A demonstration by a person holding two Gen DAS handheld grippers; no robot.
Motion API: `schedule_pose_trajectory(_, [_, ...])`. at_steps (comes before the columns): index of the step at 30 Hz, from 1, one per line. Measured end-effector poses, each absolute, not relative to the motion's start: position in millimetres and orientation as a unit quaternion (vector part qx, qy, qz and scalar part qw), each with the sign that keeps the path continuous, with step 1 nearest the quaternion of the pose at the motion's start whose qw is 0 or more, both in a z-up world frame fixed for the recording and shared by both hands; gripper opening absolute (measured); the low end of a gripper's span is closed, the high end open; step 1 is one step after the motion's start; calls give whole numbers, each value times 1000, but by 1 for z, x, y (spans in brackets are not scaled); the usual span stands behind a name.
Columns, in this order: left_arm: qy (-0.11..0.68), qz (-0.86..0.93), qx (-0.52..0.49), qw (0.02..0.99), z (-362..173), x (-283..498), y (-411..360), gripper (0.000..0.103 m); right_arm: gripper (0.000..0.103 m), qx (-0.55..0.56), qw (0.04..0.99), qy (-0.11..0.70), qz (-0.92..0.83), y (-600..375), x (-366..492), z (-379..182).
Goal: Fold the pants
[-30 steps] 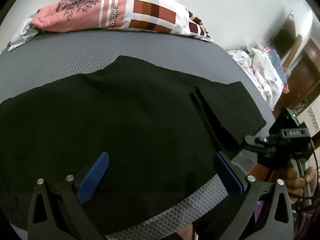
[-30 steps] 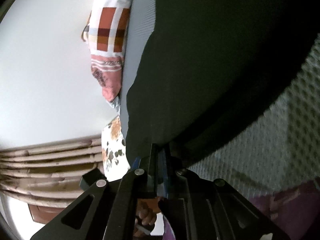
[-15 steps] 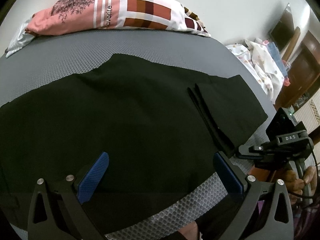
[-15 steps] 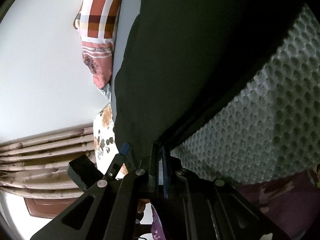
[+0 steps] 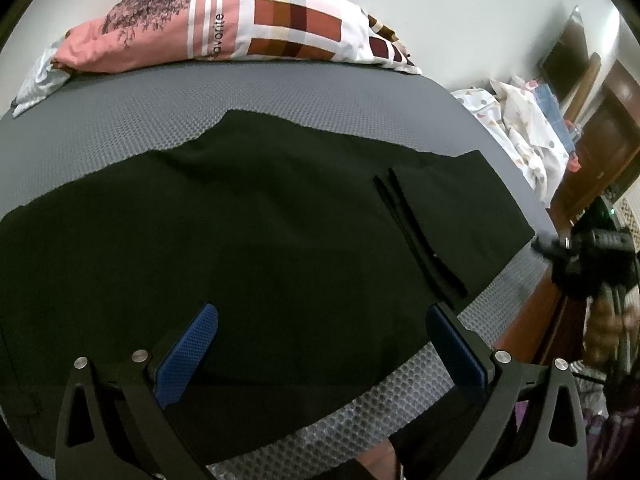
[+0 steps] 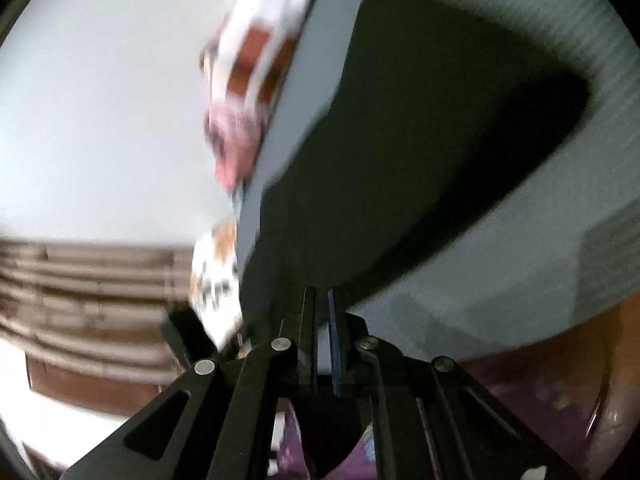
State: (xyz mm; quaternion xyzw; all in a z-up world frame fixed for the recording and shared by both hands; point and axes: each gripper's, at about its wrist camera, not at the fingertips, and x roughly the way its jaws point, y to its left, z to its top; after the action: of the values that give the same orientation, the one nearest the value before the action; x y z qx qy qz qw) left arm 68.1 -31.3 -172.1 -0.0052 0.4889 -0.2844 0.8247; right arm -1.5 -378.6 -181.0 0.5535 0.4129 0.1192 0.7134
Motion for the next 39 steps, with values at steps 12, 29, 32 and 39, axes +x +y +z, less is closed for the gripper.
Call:
schedule_pose_trajectory(12, [461,-251,-32,850,-135,70,2,103,0,547,728,411,37,-432,13,-210])
schedule_pose_trajectory(29, [449,-187,-67,871,-135,71,52,103,7,362,798,481,32,-453,141,-175])
schedule_pose_trajectory(32, [455,-191,-53,868,-140,70,47,103,0,354,796,491,8,-457,143,-190])
schedule_pose_trajectory(39, [472,-192,-54,859,-151,74,44,103,8,382,810,445,25,-460,125,-181])
